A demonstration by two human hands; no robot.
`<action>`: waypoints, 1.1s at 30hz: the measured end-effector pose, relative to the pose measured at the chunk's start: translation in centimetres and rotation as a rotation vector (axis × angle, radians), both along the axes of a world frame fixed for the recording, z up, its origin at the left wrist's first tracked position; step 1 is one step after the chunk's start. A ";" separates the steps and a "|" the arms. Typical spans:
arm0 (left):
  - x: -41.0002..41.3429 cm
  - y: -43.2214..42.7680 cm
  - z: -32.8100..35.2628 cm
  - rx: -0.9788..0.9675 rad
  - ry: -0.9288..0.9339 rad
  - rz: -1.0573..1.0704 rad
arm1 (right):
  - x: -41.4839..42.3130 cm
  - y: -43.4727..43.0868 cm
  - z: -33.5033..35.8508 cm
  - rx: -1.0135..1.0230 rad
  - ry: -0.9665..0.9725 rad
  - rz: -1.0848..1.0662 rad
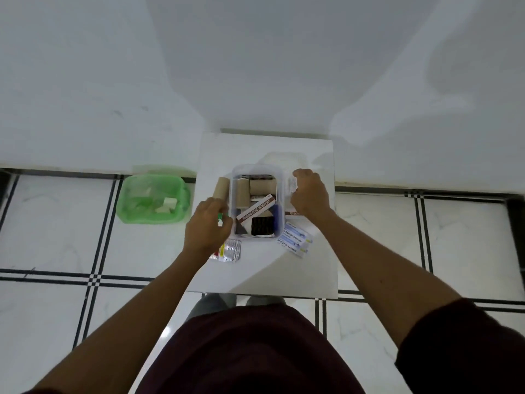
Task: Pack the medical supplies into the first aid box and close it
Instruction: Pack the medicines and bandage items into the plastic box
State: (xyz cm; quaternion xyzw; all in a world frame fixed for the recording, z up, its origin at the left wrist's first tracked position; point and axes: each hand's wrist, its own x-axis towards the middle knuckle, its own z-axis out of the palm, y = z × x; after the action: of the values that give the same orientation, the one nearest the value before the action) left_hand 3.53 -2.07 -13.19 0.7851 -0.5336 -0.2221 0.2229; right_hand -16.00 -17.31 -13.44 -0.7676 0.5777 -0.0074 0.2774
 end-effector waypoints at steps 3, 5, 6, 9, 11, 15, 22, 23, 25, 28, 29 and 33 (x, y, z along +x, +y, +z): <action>1.2 1.5 -1.3 0.064 -0.010 0.058 | -0.7 -1.3 -1.5 -0.021 0.124 0.128; 1.7 3.3 -2.2 0.144 -0.051 -0.018 | -0.9 -1.9 -2.4 -0.063 0.164 0.204; 1.9 4.1 -2.7 0.178 -0.078 -0.083 | -0.9 -2.2 -2.9 -0.080 0.175 0.231; 2.0 5.5 -3.8 0.245 -0.157 -0.285 | -0.9 -2.8 -3.9 -0.131 0.191 0.282; 1.8 5.5 -4.3 0.278 -0.182 -0.380 | -1.0 -3.1 -4.3 -0.151 0.192 0.298; 1.0 4.7 -5.1 0.360 -0.168 -0.449 | -1.2 -3.4 -4.8 -0.179 0.182 0.304; 0.3 3.6 -5.5 0.406 -0.106 -0.387 | -1.6 -3.1 -3.1 -0.219 0.036 0.112; 0.3 3.5 -5.4 0.417 -0.094 -0.374 | -1.6 -3.0 -2.4 -0.232 0.014 0.078; 0.3 3.3 -5.0 0.464 -0.079 -0.354 | -1.7 -2.4 -1.0 -0.258 -0.043 -0.007; 1.2 3.3 -4.0 0.618 -0.031 -0.378 | -2.0 -0.8 0.9 -0.307 -0.154 -0.081; 1.9 3.4 -3.5 0.661 0.007 -0.383 | -2.0 -0.3 1.3 -0.316 -0.173 -0.077; 5.0 2.5 0.1 0.724 0.017 -0.452 | -1.0 0.6 2.5 -0.308 -0.210 -0.043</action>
State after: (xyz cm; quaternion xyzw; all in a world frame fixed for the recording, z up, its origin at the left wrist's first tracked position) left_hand 8.49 0.44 -13.06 0.6740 -0.5780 -0.4450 -0.1170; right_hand -17.04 -16.74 -10.96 -0.7835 0.5539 -0.1817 0.2151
